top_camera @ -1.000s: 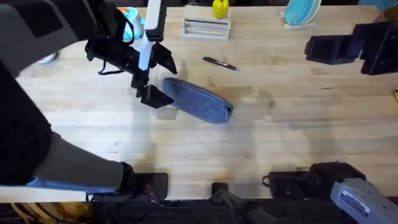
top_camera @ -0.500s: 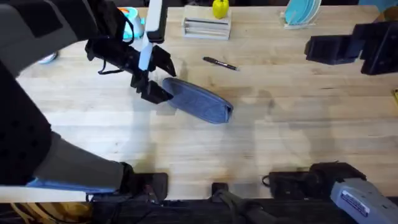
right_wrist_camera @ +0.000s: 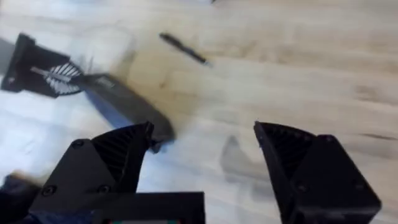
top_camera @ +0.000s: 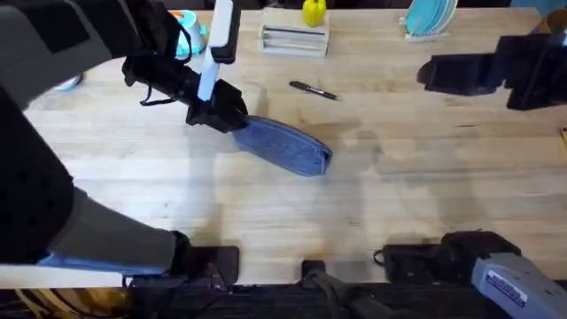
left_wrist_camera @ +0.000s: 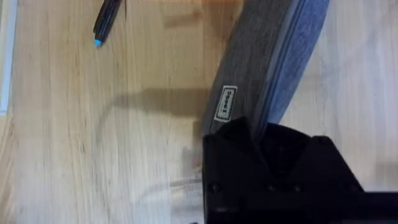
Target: Unzip the bag, pick up the pens from the table one at a time and place them inside, then zip the bag closed.
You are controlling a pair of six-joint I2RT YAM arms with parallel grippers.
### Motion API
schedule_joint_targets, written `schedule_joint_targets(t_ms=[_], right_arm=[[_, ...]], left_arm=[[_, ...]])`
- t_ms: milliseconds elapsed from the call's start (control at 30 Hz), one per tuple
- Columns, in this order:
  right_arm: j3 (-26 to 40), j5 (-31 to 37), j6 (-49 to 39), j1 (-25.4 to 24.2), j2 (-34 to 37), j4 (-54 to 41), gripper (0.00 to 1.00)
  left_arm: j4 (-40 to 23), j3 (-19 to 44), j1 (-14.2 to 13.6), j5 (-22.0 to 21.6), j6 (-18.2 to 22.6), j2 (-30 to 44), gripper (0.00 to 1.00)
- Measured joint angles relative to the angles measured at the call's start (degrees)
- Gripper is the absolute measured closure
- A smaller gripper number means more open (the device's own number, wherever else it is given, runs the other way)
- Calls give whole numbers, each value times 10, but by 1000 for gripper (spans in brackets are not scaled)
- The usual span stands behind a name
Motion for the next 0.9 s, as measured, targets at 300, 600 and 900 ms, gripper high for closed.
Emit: schedule_joint_targets(t_ms=[300,600,900], right_arm=[[0,-60,48,140,77,-22,5],[0,6,138,277,109,-28,4],[-33,92,255,359,111,-24,3]], left_arm=[[0,0,0,0,0,0,960],[0,0,0,0,0,0,960],[0,0,0,0,0,0,960]])
